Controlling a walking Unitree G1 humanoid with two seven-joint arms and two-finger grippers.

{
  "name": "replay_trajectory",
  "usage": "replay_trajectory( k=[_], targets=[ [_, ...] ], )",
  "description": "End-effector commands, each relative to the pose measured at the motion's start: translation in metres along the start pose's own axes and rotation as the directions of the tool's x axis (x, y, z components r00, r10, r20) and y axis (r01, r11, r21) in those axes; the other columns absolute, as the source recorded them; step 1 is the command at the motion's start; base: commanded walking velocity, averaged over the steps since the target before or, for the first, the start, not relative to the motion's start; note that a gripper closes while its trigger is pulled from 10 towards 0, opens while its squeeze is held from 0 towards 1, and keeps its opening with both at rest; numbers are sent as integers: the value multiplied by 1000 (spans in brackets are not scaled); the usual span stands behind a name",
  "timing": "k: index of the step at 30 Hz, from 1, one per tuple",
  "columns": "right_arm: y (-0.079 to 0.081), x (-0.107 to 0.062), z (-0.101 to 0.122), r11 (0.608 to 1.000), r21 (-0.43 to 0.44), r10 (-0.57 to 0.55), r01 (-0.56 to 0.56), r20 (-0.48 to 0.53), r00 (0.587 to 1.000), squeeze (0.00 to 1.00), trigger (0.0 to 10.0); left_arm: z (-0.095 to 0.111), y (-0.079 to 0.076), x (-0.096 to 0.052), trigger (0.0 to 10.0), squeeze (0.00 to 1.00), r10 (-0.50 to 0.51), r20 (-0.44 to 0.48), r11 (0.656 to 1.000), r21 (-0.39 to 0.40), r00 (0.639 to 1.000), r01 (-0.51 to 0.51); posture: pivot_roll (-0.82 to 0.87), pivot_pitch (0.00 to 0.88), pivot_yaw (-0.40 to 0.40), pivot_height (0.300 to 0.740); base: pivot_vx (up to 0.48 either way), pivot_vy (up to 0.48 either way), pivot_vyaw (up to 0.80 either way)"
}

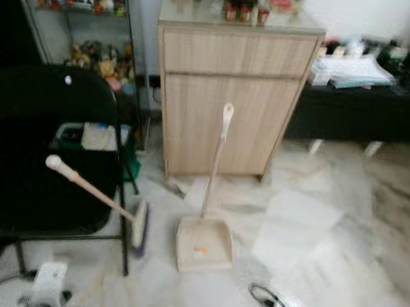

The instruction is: Sweep floor

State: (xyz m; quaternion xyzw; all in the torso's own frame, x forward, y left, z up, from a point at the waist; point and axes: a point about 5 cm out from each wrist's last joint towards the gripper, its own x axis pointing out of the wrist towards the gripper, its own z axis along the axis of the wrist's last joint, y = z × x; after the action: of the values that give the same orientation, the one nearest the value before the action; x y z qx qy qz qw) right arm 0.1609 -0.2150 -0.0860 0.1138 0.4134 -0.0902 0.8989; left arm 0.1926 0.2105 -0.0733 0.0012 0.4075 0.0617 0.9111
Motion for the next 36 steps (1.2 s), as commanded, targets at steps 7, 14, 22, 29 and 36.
replay_trajectory(
  k=[7,14,22,29,36],
  targets=[
    [7,1,-1,1000,9,15,-15,3,1000,0,10000,-9,8,-3,10000,0,20,-35,1000,0,999,-20,4,16,14,740,0,299,0],
    [7,1,-1,1000,14,17,-17,5,1000,0,10000,-9,8,-3,10000,0,10,-26,1000,-1,1000,-10,4,18,17,740,0,0,0],
    [8,1,-2,999,-30,21,-21,-6,1000,0,10000,-11,7,-3,10000,0,3,-35,1000,3,999,-3,5,17,18,740,0,0,0],
    [7,1,-3,1000,3,14,-14,-5,1000,0,10000,-11,6,-3,10000,0,1,-37,1000,14,999,0,5,12,18,740,0,0,457],
    [7,1,-3,1000,-7,15,-15,-6,1000,0,10000,-10,5,-3,10000,0,-4,-34,1000,20,999,4,3,4,17,740,0,0,0]
  ],
)
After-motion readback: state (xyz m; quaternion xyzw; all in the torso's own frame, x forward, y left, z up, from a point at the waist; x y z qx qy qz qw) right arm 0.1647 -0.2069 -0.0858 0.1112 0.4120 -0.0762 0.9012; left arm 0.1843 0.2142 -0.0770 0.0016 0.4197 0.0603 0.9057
